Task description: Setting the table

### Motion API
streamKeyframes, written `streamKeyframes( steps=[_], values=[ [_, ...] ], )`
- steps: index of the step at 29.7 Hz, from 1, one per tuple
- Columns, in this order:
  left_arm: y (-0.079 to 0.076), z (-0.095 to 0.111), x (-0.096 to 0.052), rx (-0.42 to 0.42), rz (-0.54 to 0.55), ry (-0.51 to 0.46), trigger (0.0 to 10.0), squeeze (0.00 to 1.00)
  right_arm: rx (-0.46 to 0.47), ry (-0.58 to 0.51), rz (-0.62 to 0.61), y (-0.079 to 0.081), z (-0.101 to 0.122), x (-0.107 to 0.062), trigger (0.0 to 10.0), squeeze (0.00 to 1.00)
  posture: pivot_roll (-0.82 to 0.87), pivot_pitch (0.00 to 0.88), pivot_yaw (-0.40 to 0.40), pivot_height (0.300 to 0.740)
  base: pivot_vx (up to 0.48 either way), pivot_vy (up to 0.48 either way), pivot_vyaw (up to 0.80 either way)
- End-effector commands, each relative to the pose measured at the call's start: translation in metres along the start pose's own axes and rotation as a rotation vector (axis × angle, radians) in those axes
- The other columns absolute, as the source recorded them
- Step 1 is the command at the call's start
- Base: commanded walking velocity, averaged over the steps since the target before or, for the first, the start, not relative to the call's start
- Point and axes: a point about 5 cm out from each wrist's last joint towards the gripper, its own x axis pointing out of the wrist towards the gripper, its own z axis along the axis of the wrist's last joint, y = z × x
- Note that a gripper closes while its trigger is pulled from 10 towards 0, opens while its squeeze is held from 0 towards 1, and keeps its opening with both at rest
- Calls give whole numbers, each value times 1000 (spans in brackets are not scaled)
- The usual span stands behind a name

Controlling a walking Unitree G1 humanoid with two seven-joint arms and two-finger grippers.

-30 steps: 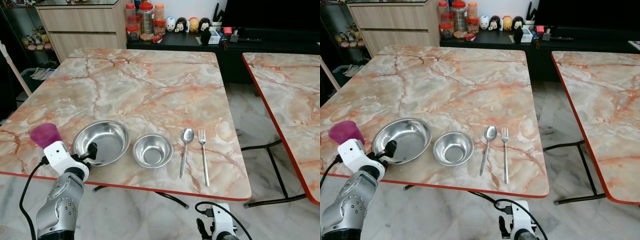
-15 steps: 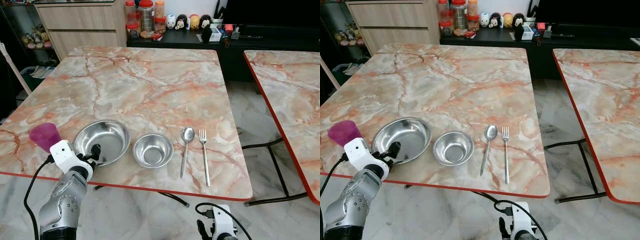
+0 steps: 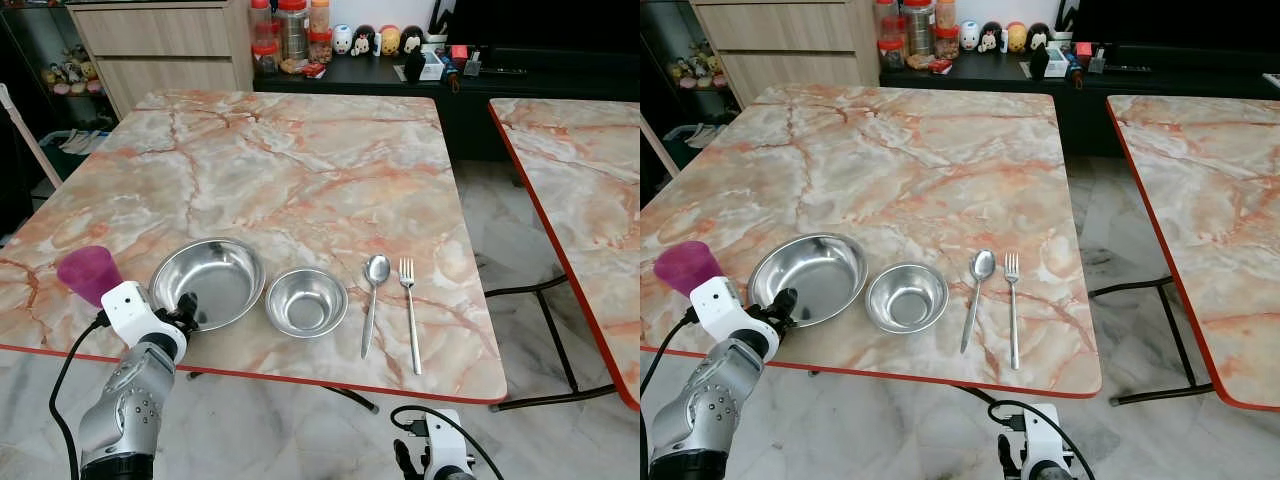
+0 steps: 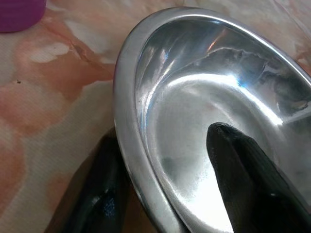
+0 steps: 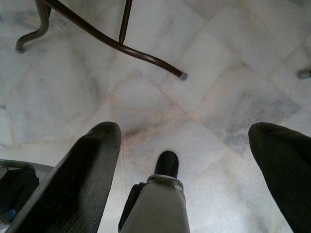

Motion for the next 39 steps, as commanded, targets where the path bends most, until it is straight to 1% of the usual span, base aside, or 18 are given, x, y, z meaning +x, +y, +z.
streamKeyframes(
  steps=[1,13,15,19,22,24,29,30,31,32,33,34,35,36,39],
  values=[
    [4,1,0,7,26,-2,0,0,14,9,-4,0,-1,0,10000,0,81,71,14,740,0,0,0],
    [12,5,-3,4,63,-18,0,0,11,8,-3,0,0,0,10000,0,84,70,13,740,0,0,0],
    [16,5,-6,3,84,-20,0,0,9,9,-1,0,0,0,10000,0,86,67,12,740,0,0,0],
    [18,4,-7,-1,95,-20,0,0,8,8,0,0,0,0,10000,0,85,64,13,740,0,0,0],
    [17,3,-8,-19,100,-26,0,0,5,8,1,0,0,0,10000,0,86,59,12,740,0,0,0],
    [18,2,-10,-33,106,-33,0,0,3,9,1,0,0,0,10000,0,87,57,12,740,0,0,0],
    [15,7,-13,-101,96,-108,0,0,1,8,2,0,1,1,10000,0,90,57,11,740,0,0,0],
    [13,10,-14,-125,89,-141,0,0,2,8,3,0,1,1,10000,0,90,57,11,740,0,0,0],
    [13,10,-14,-125,89,-141,0,0,2,8,3,0,1,1,10000,0,90,57,11,740,0,0,0],
    [8,15,-15,-176,49,-194,0,0,2,8,4,1,1,1,10000,0,93,59,9,740,0,0,0],
    [6,17,-16,-195,29,-210,549,0,2,8,4,1,1,1,10000,0,94,59,9,740,0,0,0],
    [-3,20,-17,-221,-44,-237,10000,0,3,8,5,1,1,1,10000,0,94,60,8,740,0,0,0],
    [-3,20,-17,-221,-44,-237,10000,0,3,8,5,1,1,1,10000,0,94,60,8,740,0,0,0],
    [-11,22,-18,-240,-99,-260,10000,0,5,8,6,2,1,1,10000,0,95,60,8,740,0,0,0],
    [-18,24,-18,-264,-122,-284,10000,0,7,4,7,2,2,1,10000,0,93,56,6,740,0,0,0]
  ],
)
